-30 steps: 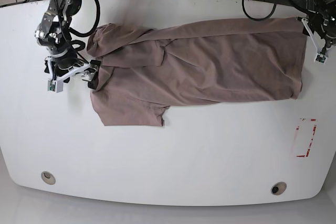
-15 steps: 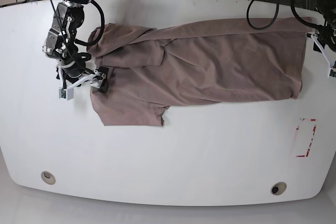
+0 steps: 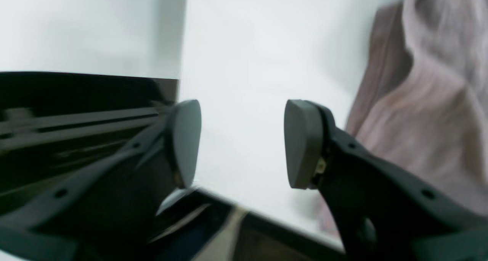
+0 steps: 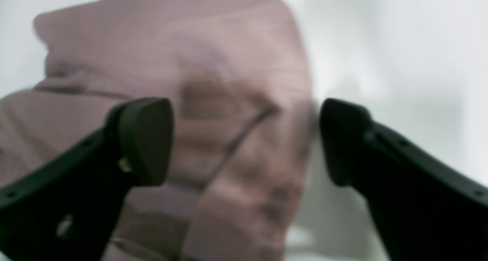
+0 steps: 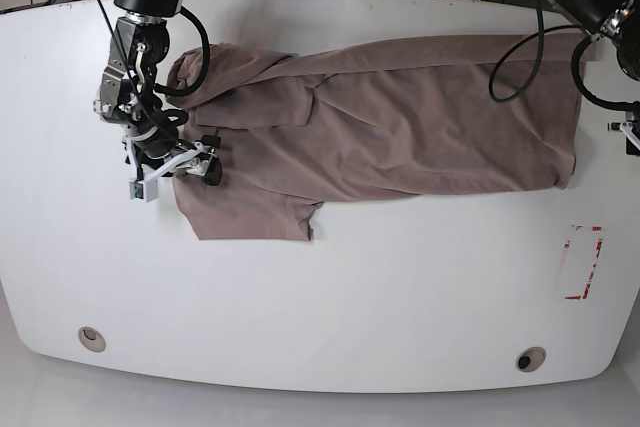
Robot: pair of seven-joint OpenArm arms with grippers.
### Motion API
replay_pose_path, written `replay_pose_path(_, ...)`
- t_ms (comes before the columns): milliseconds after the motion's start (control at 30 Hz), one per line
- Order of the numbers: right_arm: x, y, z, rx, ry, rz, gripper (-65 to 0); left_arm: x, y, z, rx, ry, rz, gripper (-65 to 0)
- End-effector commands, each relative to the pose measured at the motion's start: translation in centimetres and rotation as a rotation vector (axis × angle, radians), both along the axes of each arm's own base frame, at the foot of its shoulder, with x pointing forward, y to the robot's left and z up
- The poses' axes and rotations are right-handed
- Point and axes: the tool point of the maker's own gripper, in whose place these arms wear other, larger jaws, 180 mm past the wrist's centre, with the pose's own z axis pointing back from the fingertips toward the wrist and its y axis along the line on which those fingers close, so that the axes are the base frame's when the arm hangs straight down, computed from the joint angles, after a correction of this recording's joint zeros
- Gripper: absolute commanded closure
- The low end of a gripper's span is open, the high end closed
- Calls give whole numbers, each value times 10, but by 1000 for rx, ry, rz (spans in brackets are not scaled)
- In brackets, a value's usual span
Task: Layout the t-shirt on the table in an organized manner, then fold the t-shirt properly
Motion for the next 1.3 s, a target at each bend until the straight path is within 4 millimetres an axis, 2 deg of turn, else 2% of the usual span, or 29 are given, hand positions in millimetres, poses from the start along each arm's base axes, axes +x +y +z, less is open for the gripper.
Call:
replay_pose_path(0,2,4,1,5,13,18,-417,26,2,3,-46,-45,-14,-332)
replay_pose_path(167,2,14,0,23,12,24,-262,68,-8,-7,-119,-100,-94,-332)
replay_pose_path(267,2,16,0,26,12,27,-147,89,-23,-24,-173,-95,-155,-332)
replay_pose_path(367,2,16,0,26,12,27,-63,110,-37,-37,-235,-102,-184,-332)
replay_pose_path(567,2,16,0,26,12,27,-55,123,-52,-73,-377,-73,-179,-332)
replay_pose_path(667,2,16,0,26,12,27,-55,123,-60,-90,-437,-49,-177,-332)
replay_pose_path(900,1,17,0,26,13,27,-55,118,-65,-104,-473,-22,-171,-336)
replay_pose_path(967,1,17,0,26,13,27,-55,118,-65,-103,-472,-22,-171,-358)
replay_pose_path(1033,1,17,0,26,13,27,-55,114,-65,-108,-474,-10,-168,-425)
replay_pose_path(1133,1,17,0,26,14,27,-55,104,-64,-116,-471,12,-163,-485)
replay_pose_path(1267,1,17,0,26,14,27,-55,100,-64,-120,-470,23,-160,-485)
